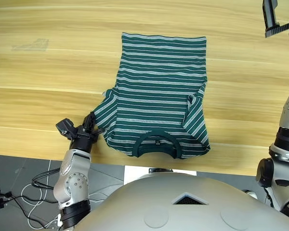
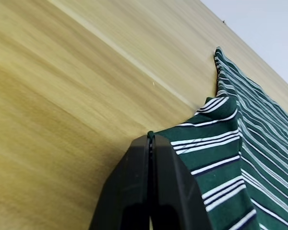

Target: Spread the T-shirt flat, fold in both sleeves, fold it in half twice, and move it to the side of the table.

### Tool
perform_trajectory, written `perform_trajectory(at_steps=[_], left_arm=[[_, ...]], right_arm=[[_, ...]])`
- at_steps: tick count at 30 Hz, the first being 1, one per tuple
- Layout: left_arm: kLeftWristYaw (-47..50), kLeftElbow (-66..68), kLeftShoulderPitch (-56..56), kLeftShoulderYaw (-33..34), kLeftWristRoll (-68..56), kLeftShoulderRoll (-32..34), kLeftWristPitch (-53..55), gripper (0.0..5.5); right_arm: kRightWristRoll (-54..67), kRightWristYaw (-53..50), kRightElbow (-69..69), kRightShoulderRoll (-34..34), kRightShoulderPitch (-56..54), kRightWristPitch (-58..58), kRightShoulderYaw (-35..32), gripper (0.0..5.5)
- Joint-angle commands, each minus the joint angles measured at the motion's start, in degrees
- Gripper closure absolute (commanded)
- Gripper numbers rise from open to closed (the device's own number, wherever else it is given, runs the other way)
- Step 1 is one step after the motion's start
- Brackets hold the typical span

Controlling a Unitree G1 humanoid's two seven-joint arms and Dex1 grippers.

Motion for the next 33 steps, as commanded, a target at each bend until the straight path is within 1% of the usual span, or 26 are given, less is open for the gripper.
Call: perform_trajectory(at_steps=[1,5,8,13,16,19,22,25,30,33], left_arm=[[0.4,1.9,0.3,0.2,1.3,-0.9,0.7,5.48],[0.2,-1.5,1.2,-1.0,5.4,-0.8,-3.2,5.48],[0.6,-7.2,1.7,-2.5,10.7,0.0,-5.7,5.48],[-1.6,-10.2,2.6,-4.4,10.7,0.0,-4.8,5.48],[-1.8,-10.7,2.8,-7.4,14.4,1.5,-3.6,5.48],[-2.8,-12.0,3.6,-13.8,20.9,4.5,-2.9,5.48],[-3.5,-11.1,3.3,-18.1,26.4,6.5,-3.7,5.48],[-4.6,-11.4,3.3,-20.3,28.6,7.1,-5.3,5.48],[-6.2,-13.2,3.9,-22.0,30.3,7.8,-7.2,5.48],[-6.4,-14.6,4.3,-24.4,33.6,9.1,-7.7,5.48]], right_arm=[[0.1,0.1,0.6,0.8,0.5,-0.2,0.8,0.10],[0.0,0.2,0.8,0.9,0.3,-0.3,0.9,0.10],[-0.6,0.3,1.0,0.7,0.4,-0.6,1.3,0.10],[-0.7,0.0,1.4,1.0,0.1,-0.8,1.7,0.10],[-1.0,-0.1,1.6,1.0,0.2,-1.0,1.9,0.10],[-1.2,-0.2,1.6,1.2,0.5,-1.1,2.1,0.10],[-1.4,-0.3,1.8,1.5,0.9,-1.4,2.3,0.10],[-1.7,-0.4,2.3,1.8,1.5,-1.8,2.7,0.10],[-1.8,-0.4,3.3,2.0,1.7,-2.5,2.9,0.10],[-1.8,-0.4,3.9,2.1,1.8,-2.9,3.1,0.10]])
